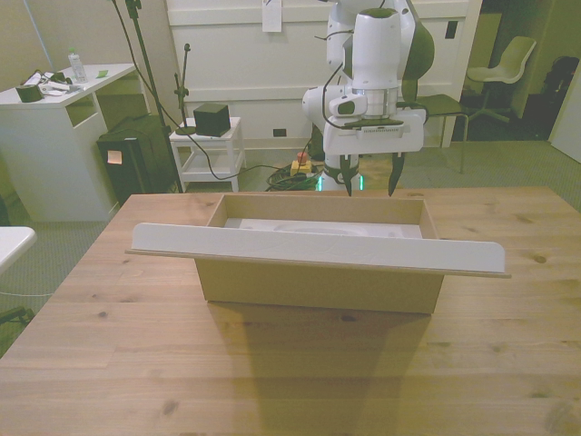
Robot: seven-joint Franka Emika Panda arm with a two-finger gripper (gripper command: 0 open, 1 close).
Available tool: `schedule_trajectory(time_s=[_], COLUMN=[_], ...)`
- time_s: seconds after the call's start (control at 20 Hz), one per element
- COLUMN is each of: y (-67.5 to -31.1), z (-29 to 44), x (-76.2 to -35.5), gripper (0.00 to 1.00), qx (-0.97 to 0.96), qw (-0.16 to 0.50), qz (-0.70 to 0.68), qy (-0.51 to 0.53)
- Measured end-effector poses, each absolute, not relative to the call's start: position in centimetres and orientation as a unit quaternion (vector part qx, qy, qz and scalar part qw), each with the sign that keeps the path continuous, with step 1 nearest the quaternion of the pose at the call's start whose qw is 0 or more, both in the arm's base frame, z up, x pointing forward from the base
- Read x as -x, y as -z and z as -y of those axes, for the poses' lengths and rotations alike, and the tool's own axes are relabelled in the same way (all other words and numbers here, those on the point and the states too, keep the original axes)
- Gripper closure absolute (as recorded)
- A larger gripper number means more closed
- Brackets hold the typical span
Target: Close the box
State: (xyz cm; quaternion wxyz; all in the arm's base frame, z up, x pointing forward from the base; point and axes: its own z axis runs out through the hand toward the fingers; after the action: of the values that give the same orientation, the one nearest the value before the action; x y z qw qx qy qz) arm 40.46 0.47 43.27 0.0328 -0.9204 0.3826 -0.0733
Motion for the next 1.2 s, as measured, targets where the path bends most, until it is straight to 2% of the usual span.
schedule_trajectory(time_s=[0.3, 0.55, 0.9, 1.2], y=[-42.3, -49.8, -59.3, -68.5], z=[3.0, 1.5, 7.3, 4.3], x=[-39.3, -37.9, -34.4, -36.6], gripper=[0.00, 0.00, 0.00, 0.00], qx=[0.912, 0.908, 0.879, 0.866], qw=[0.039, 0.058, 0.101, 0.125], qz=[-0.403, -0.392, -0.408, -0.384], qy=[0.066, 0.137, 0.225, 0.296])
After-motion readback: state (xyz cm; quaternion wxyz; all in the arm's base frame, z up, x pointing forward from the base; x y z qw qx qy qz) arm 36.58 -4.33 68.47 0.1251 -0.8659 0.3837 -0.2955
